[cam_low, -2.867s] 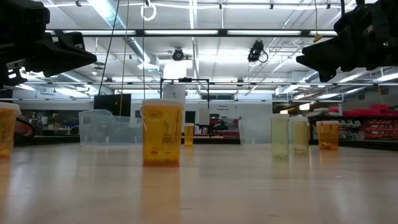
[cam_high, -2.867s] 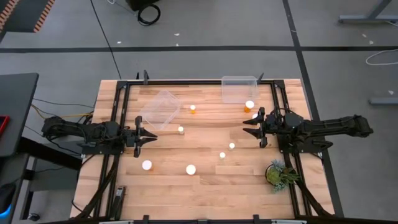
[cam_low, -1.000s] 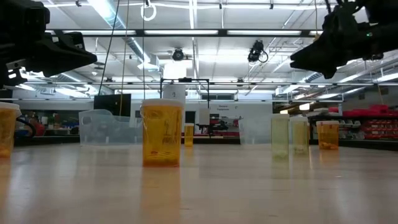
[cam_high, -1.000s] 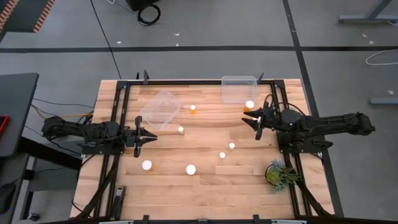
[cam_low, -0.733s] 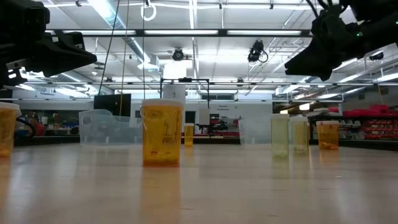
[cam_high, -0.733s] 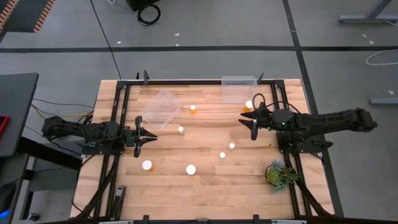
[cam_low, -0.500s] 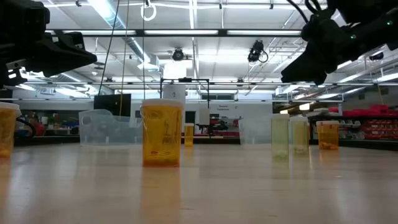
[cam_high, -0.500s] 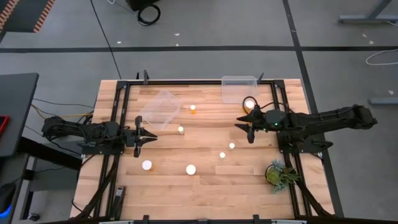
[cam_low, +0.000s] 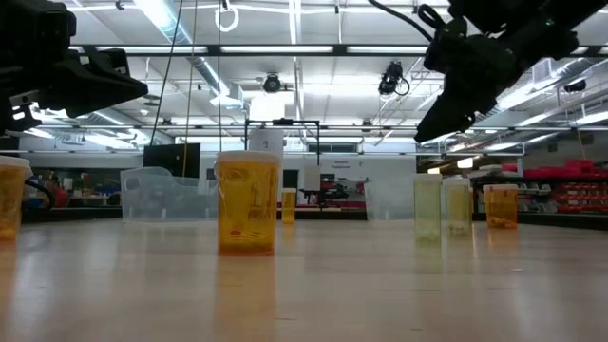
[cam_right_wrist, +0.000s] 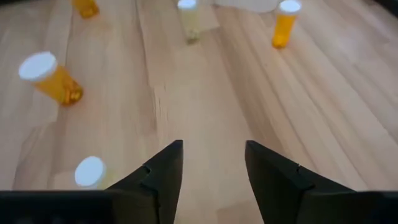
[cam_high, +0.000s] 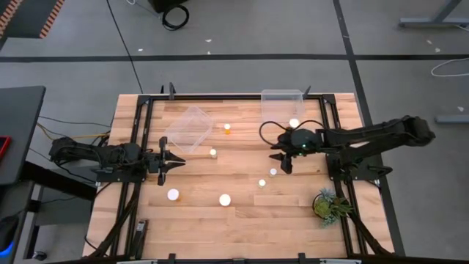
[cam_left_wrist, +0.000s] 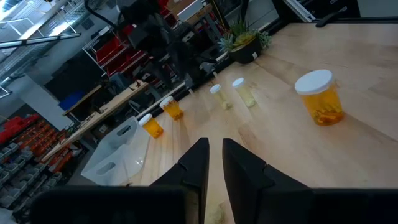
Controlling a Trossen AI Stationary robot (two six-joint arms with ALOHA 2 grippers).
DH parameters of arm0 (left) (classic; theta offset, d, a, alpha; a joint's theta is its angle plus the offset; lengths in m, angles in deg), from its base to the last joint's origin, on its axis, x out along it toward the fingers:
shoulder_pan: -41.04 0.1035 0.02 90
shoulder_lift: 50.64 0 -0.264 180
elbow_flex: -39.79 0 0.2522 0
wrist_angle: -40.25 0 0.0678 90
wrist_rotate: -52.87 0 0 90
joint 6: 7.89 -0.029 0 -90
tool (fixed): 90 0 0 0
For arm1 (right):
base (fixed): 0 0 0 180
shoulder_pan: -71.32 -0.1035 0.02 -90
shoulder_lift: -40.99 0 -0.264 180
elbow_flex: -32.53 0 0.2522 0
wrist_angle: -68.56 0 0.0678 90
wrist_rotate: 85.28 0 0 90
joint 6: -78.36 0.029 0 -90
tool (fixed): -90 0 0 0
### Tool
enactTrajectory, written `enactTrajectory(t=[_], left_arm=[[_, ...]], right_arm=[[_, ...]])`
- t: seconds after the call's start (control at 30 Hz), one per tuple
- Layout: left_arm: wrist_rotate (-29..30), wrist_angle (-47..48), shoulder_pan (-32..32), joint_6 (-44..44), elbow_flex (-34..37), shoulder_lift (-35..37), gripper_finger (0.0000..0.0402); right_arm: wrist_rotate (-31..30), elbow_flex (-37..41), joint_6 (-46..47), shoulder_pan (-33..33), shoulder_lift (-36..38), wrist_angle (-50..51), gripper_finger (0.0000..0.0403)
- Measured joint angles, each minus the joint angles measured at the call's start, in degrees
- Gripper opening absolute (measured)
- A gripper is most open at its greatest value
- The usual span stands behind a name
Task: Pick and place medicine bottles into bin by pill shape (circle, oval)
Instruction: Put the right slim yellow pill bottle into the right transparent bin
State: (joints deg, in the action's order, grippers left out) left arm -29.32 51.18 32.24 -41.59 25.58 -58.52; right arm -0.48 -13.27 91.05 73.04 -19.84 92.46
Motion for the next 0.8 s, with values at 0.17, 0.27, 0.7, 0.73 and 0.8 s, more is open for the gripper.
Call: enactTrajectory(t=[0.17, 0.27, 0.7, 0.73, 0.8], left_arm=[[0.00, 0.00, 0.00, -0.01, 0.02, 0.00, 0.0058], [0.00, 0.00, -0.01, 0.00, 0.01, 0.00, 0.0061], [0.00, 0.00, -0.02, -0.02, 0.00, 0.00, 0.0056], [0.00, 0.00, -0.02, 0.00, 0.02, 0.00, 0.0057], [-0.02, 0.00, -0.02, -0.02, 0.00, 0.00, 0.0059]], right_arm=[[2.41, -4.81, -1.78, -0.02, -4.54, 4.12, 0.0197], [4.17, -7.26, -2.64, -0.02, -6.96, 6.37, 0.0202], [9.78, -16.25, -5.57, -2.38, -17.47, 16.89, 0.0239], [9.78, -17.42, -5.96, -2.86, -18.39, 18.30, 0.0241], [9.77, -19.82, -6.77, -3.89, -19.94, 20.90, 0.0243]])
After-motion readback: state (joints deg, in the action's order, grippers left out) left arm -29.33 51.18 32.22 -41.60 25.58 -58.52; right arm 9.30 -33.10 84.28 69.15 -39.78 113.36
